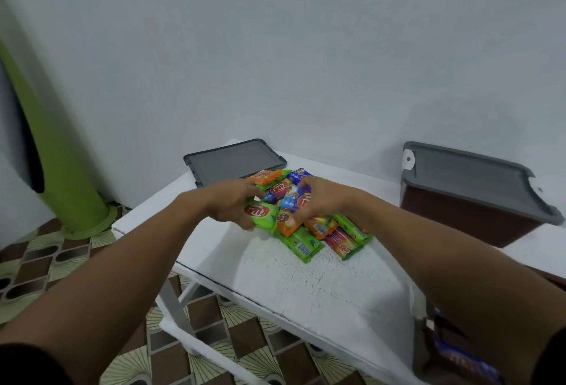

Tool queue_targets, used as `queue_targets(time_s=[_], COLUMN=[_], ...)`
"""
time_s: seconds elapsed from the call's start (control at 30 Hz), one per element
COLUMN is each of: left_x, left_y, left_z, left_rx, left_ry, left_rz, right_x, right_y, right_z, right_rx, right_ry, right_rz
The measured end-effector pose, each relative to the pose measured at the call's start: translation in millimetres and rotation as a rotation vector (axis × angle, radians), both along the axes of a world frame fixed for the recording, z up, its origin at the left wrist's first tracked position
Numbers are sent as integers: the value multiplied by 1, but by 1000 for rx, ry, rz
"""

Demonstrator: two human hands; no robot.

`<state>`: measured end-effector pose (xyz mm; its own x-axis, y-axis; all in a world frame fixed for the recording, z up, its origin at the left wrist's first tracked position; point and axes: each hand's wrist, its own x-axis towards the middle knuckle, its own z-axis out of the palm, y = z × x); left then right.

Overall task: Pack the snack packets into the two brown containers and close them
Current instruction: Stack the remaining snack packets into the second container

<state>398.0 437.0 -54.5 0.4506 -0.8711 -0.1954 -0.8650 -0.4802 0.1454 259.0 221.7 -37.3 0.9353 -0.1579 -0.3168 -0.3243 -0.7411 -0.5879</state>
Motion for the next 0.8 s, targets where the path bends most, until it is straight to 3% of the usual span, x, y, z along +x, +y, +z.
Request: queue_targets(time_s=[0.37, 0.6, 0.8], left_x=[-64, -151, -233], left_y=[-63, -136, -199], left_z=[53, 74, 76], left_rx=[-166, -152, -154], left_ry=[-68, -139, -35], left_rz=[-89, -202, -317], right_x=[-97, -205, -299], right_y=[-41, -100, -140], right_z=[51, 70, 72], right_rx=[-298, -400, -469], right_ry=[-255, -229, -146], right_rz=[29, -46, -81])
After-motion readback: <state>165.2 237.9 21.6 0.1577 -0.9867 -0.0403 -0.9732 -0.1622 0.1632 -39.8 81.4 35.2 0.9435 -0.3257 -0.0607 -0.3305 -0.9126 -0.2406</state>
